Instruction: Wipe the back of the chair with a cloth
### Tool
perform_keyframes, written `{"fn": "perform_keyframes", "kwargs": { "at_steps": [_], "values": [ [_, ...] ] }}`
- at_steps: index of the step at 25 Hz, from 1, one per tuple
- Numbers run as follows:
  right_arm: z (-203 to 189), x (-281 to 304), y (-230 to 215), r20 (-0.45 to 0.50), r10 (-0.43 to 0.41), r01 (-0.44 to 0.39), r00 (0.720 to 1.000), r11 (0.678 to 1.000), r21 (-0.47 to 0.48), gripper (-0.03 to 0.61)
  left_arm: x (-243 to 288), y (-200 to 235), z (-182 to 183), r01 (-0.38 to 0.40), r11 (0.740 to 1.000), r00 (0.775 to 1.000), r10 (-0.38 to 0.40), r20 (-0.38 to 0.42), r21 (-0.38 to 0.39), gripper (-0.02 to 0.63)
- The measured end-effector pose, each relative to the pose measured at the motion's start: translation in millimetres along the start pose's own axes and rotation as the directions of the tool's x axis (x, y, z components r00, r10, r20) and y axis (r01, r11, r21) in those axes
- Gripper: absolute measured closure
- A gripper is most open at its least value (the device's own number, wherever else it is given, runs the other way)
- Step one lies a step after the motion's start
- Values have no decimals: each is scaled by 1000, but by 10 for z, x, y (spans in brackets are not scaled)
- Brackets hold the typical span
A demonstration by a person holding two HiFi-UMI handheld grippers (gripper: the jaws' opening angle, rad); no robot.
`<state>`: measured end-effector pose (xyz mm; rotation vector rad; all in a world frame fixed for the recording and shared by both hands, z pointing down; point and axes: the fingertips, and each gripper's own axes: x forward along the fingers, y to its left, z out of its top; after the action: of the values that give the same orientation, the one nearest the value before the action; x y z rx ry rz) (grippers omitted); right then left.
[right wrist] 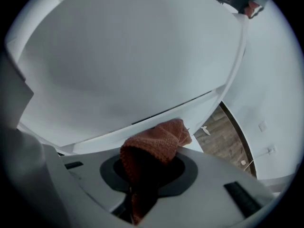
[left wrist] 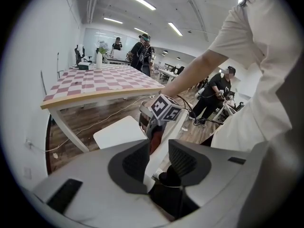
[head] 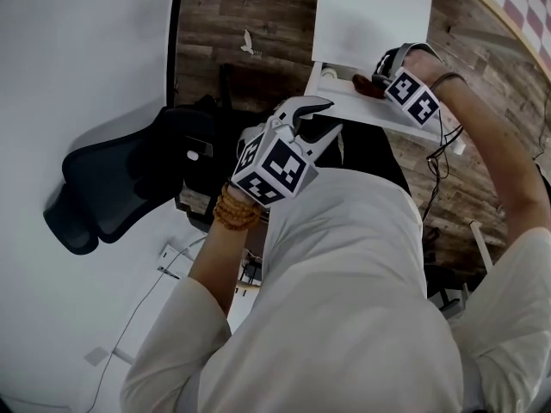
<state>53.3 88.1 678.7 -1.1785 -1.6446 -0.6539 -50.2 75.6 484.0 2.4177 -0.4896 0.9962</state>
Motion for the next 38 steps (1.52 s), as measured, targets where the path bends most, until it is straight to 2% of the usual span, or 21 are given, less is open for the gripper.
{"fn": "perform_keyframes", "kwargs": {
  "at_steps": [11, 20, 29, 38],
  "values": [
    [289, -659, 25, 20, -103, 103, 994, 995, -15, 482, -9, -89, 100, -2, 1000, 1000, 2, 5, 23, 463],
    [480, -1068, 132, -17, -150, 149, 988, 988, -50, 482, 64, -159, 210, 13, 997, 1000, -13, -5, 79, 463],
    [366, -1008, 359, -46, -121, 120, 992, 993, -21, 482, 123, -200, 261, 26, 995, 1000, -25, -9, 93, 463],
    [155, -632, 396, -64, -62, 62, 996, 998, 0, 482, 243, -182, 114, 23, 993, 998, -16, -62, 113, 463]
  ]
}}
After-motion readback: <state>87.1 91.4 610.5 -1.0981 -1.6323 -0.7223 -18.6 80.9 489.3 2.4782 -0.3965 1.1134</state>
